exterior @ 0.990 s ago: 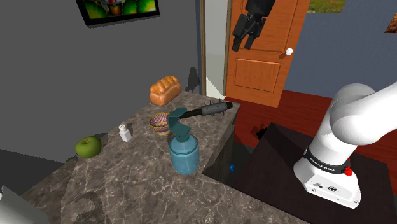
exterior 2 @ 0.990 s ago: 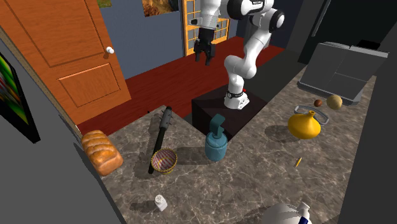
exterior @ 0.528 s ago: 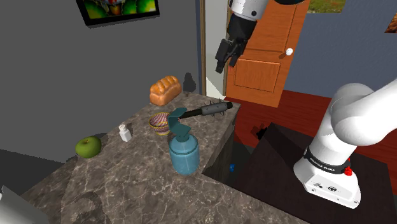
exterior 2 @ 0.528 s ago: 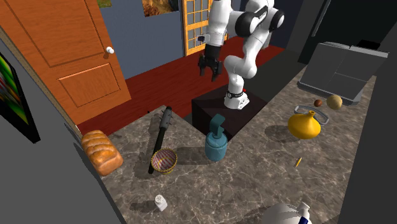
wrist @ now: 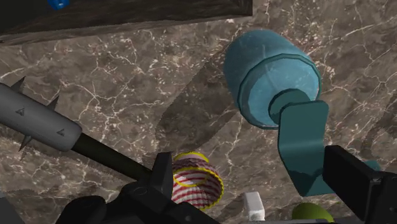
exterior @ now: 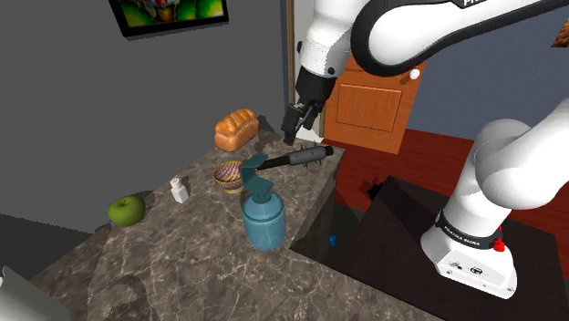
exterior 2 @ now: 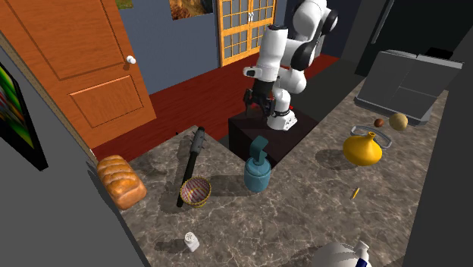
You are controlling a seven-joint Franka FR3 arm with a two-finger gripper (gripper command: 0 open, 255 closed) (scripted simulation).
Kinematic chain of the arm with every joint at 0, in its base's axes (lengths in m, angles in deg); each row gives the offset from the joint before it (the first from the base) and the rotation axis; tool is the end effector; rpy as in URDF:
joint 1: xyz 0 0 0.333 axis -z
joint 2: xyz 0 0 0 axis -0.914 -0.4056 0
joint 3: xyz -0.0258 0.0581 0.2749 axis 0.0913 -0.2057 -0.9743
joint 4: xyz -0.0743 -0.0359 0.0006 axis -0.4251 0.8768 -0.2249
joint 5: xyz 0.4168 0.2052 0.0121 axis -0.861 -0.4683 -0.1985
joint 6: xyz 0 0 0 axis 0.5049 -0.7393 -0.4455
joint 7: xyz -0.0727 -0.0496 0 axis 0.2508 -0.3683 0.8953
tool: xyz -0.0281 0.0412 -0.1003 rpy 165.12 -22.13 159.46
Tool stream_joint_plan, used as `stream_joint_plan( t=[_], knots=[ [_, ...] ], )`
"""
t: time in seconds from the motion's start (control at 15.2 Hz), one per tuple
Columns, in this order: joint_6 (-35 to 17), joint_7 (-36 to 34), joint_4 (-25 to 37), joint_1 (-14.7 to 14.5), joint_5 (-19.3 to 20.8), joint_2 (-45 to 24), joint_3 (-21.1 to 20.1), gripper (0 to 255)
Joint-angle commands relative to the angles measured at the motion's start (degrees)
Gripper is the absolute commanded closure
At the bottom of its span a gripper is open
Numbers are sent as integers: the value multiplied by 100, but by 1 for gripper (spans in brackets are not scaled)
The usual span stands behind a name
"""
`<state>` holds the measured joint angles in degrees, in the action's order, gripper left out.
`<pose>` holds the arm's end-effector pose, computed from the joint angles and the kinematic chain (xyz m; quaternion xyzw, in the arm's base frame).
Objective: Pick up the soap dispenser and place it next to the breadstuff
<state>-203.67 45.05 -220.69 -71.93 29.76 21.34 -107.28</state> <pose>0.4443 0.2098 0.4502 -0.9881 -0.0487 -0.1423 0.0327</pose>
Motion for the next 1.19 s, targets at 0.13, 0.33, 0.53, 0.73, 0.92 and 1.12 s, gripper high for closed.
stream_joint_plan(
  t=[0.13, 0.33, 0.53, 0.73, 0.92, 1.12],
  knots=[
    [-610, -342, 17, -18, 130, -580, -541, 0],
    [-1051, -664, 84, 48, 361, -1081, -973, 0],
    [-1350, -960, 168, 146, 629, -1480, -1311, 0],
    [-1602, -1054, 113, 229, 756, -1692, -1394, 0],
    [-1851, -1170, 71, 326, 916, -1918, -1483, 0],
    [-1980, -1243, 54, 382, 1016, -2043, -1530, 0]
  ],
)
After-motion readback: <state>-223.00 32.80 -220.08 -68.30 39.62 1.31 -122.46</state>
